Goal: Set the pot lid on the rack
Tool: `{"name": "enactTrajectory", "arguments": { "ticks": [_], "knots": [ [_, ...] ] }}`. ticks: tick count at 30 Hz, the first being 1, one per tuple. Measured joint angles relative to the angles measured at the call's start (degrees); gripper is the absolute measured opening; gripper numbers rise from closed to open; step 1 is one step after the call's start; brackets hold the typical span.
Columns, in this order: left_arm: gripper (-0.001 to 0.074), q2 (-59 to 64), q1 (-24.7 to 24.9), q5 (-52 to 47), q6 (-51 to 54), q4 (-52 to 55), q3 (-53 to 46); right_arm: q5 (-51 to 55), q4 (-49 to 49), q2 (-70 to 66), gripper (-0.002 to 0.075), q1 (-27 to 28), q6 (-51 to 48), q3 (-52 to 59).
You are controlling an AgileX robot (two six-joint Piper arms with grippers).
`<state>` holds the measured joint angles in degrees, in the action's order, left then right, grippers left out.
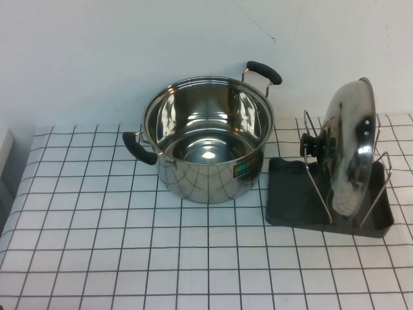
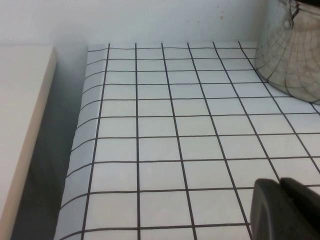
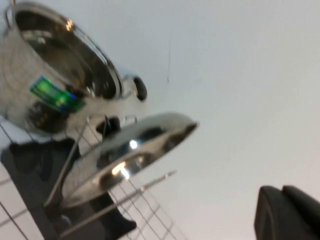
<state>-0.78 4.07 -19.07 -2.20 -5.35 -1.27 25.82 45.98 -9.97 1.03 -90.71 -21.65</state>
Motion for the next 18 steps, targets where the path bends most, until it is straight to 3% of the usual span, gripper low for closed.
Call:
{"name": "enactTrajectory", "arguments": {
  "ticks": [3,7,8,11,14,18],
  "knots": [
    [-0.0002,0.00,0.00,-0.08,0.00,0.04,0.00,-3.94,-8.59,2.78,-0.0001,0.48,8.49,4.51],
    [-0.0002,0.00,0.00,-0.08,0.00,0.03,0.00,-9.13,-27.23,5.13,-0.0002,0.48,36.93,9.97],
    [-0.0002,0.00,0.00,-0.08,0.00,0.03,0.00,-10.45,-34.75,5.83,-0.0002,0.48,49.38,12.00],
    [-0.0002,0.00,0.00,-0.08,0.00,0.03,0.00,-11.91,-48.33,6.36,-0.0002,0.48,66.82,15.46],
    [-0.0002,0.00,0.00,-0.08,0.00,0.03,0.00,-12.43,-52.66,6.72,-0.0001,0.48,74.43,19.11],
    [-0.0002,0.00,0.00,-0.08,0.00,0.03,0.00,-12.21,-51.04,7.74,-0.0002,0.48,75.58,23.08]
  ]
}}
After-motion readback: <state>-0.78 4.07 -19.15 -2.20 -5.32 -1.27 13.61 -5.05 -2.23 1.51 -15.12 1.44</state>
